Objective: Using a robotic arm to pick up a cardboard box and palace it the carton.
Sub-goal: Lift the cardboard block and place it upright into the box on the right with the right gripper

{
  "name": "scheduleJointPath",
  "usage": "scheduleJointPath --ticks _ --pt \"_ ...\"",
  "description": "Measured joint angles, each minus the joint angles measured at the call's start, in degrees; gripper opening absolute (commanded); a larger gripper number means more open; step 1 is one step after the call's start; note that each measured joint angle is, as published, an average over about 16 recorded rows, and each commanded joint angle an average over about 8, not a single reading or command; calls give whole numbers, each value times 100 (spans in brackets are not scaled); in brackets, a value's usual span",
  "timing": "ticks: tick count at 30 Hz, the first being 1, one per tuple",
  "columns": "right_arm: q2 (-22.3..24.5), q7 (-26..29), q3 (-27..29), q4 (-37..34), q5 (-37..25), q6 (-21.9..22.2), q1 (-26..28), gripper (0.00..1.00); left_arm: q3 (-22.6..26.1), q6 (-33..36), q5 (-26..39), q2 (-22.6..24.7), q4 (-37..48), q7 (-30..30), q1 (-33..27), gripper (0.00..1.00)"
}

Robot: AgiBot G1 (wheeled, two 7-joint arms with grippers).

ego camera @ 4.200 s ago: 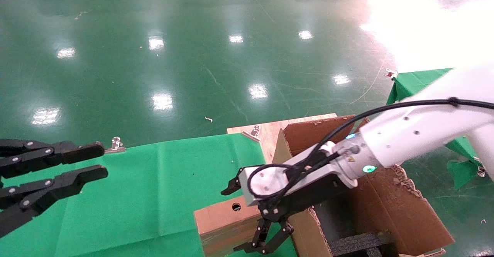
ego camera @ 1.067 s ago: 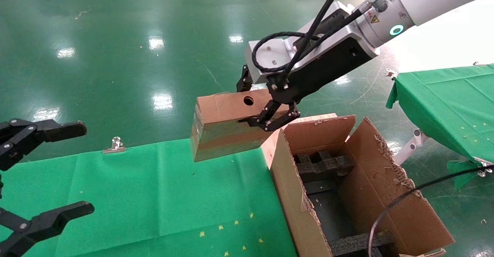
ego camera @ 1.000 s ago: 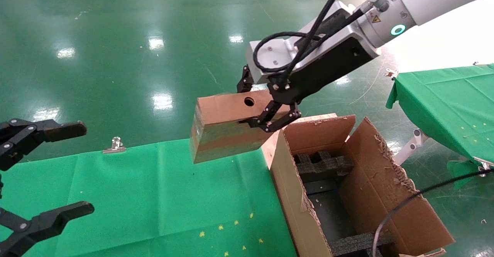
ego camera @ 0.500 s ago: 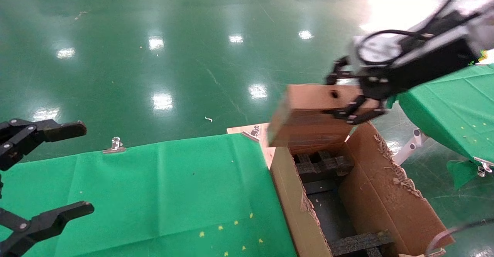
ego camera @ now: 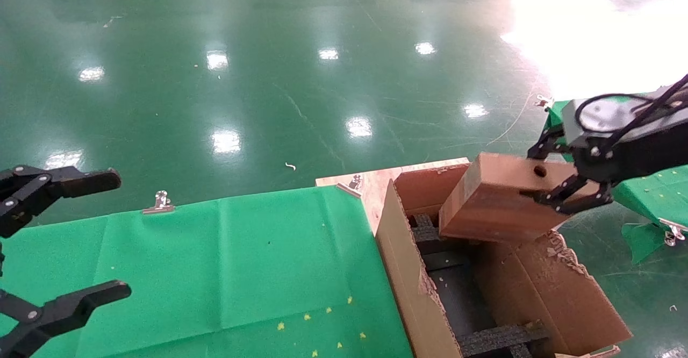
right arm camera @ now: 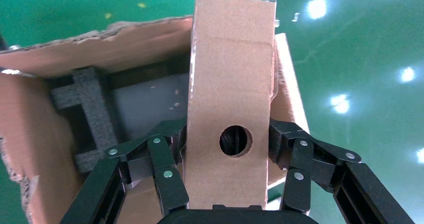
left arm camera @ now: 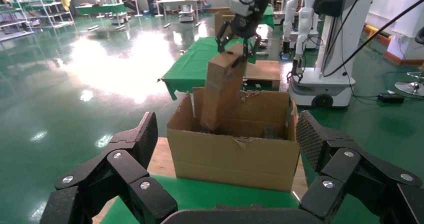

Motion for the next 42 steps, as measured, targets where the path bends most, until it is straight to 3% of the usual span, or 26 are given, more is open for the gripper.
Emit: scheduleJointPath --ticks 12,19,25,36,42 --pt "14 -58 -158 -71 144 24 -71 0 0 -1 -2 0 1 0 1 100" --pt "62 511 -182 -116 146 238 -166 0 0 -1 -2 0 1 0 1 100" --pt "213 1753 -305 8 93 566 -284 0 0 -1 -2 0 1 0 1 100" --pt "703 4919 -635 764 -149 968 -372 0 0 -1 -2 0 1 1 1 100" --pt "913 6016 -762 1150 -303 1109 -346 0 0 -2 -2 -1 1 1 1 100"
